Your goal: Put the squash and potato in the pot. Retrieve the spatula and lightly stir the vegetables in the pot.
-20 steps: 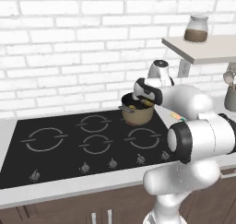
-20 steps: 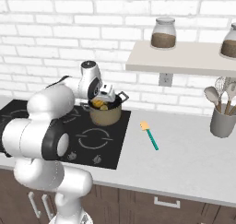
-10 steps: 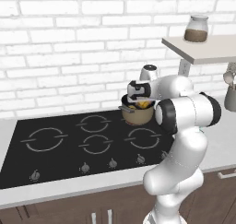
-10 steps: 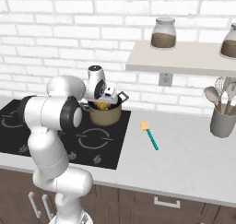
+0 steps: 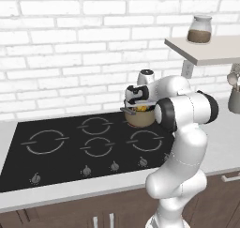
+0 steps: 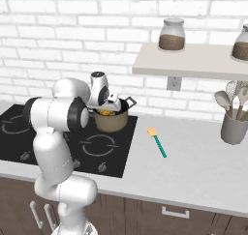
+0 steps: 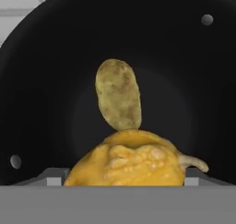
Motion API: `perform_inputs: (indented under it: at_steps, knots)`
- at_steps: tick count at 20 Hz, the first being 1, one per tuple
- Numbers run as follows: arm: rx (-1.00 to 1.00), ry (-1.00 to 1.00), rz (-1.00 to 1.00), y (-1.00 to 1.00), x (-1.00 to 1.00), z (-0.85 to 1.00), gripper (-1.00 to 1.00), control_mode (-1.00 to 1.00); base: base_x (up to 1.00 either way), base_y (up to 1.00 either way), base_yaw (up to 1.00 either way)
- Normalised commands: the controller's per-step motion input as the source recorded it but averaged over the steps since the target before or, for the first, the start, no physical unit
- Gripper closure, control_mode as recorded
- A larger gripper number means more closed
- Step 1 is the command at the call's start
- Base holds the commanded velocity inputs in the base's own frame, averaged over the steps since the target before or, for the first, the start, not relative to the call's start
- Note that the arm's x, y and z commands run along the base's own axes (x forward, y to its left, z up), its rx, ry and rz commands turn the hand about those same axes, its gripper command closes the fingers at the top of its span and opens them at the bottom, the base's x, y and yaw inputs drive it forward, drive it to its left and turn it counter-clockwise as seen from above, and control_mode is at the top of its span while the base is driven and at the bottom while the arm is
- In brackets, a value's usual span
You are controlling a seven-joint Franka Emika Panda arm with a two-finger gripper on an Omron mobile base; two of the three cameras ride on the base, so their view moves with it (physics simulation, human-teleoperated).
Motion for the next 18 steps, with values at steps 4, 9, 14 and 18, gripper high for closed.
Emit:
perform_inputs:
  at_steps: [4,9,14,18]
  knots:
    - [0.02,0.00,0.00,0.06,0.11,-0.02,-1.00,-1.00,0.00,0.00,0.00]
    - [0.04,-0.08,0.07,0.10,0.17,0.11,-1.00,-1.00,0.00,0.00,0.00]
    - [0.00,0.00,0.05,0.11,0.04,0.10,-1.00,-1.00,0.00,0.00,0.00]
    - [0.00,-0.01,0.00,-0.02,-0.28,0.56,-1.00,-1.00,0.00,0.00,0.00]
